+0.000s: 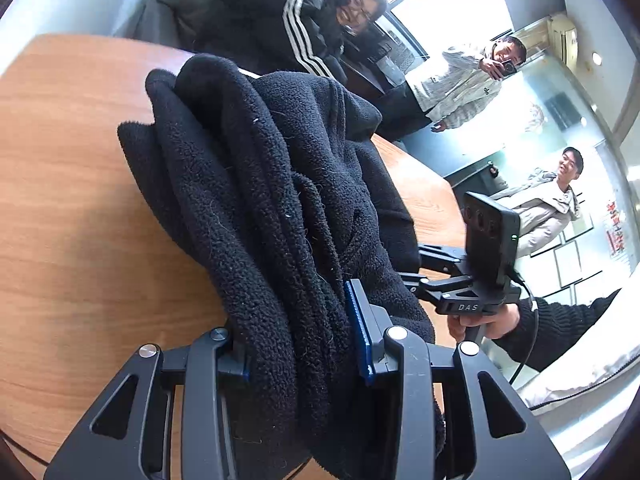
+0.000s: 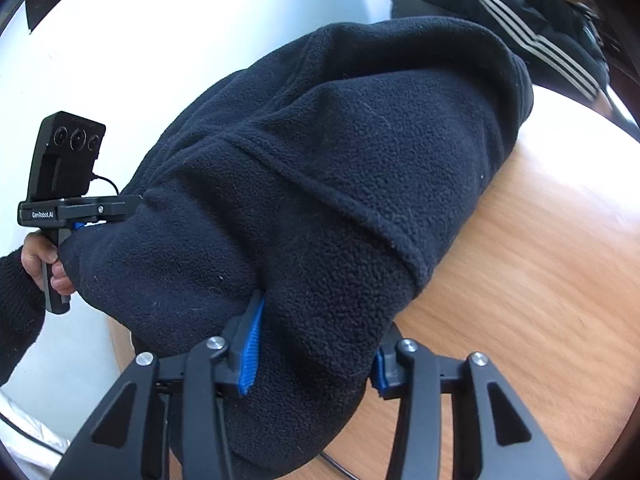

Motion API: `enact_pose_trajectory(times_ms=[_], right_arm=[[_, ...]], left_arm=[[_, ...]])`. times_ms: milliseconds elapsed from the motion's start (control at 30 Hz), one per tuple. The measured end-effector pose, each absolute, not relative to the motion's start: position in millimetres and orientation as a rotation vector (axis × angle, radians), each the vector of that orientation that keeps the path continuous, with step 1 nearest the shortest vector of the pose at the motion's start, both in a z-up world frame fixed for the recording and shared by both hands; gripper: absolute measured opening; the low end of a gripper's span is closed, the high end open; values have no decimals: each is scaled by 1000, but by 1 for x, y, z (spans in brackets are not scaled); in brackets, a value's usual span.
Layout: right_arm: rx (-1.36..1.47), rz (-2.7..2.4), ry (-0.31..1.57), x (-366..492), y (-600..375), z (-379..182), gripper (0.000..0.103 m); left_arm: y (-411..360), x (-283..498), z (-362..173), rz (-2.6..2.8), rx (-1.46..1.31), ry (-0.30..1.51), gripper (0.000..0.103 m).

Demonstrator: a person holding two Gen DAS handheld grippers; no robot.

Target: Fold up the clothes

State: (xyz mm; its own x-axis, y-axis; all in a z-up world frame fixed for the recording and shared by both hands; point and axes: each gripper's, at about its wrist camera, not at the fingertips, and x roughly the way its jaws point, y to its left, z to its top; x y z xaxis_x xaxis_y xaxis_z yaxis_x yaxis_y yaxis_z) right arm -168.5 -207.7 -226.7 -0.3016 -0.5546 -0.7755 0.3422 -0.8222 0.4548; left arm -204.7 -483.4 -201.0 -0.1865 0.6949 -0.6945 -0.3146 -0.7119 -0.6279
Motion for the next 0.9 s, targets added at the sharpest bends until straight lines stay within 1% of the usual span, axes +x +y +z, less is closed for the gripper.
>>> enact_pose_trajectory(times_ms=[233, 333, 433, 467, 533, 567, 600, 633, 667, 700, 733, 767, 833, 900], right_arm=[[1272, -2222, -249, -212, -250, -207, 43], [1253, -2243, -264, -233, -260, -212, 43], [1279, -2267, -301, -254, -268, -233, 43], [1292, -2278, -314, -259, -270, -243, 44], [1299, -2301, -346, -269, -270, -259, 47], [1292, -2313, -353, -271, -268, -261, 50], [1304, -2318, -344, -274, -267, -263, 54], [1328, -2317, -333, -275, -266, -265, 64], [1352, -2327, -304, -275, -265, -266, 75], [1373, -2345, -259, -275, -265, -265, 82], [1385, -2363, -214, -274, -263, -264, 92], [1389, -2379, -168, -273, -261, -262, 96], [1407, -2378, -128, -271, -253, -260, 96], [1410, -2379, -69, -264, -243, -254, 97]], left_arm=[[-543, -243, -168, 2047, -1318, -414, 36], [-559, -263, -178, 2056, -1315, -426, 36], [-576, -290, -213, 2049, -1378, -435, 36], [-580, -296, -226, 2048, -1407, -433, 39], [-593, -305, -243, 2043, -1413, -486, 41], [-598, -307, -249, 2038, -1401, -518, 43], [-598, -306, -250, 2043, -1405, -501, 45], [-597, -306, -251, 2048, -1409, -482, 50], [-594, -303, -249, 2065, -1421, -453, 59], [-590, -300, -247, 2082, -1432, -423, 63], [-585, -294, -241, 2103, -1436, -387, 69], [-581, -291, -234, 2128, -1441, -364, 76], [-581, -286, -223, 2190, -1451, -302, 84], [-578, -272, -208, 2270, -1434, -229, 89]])
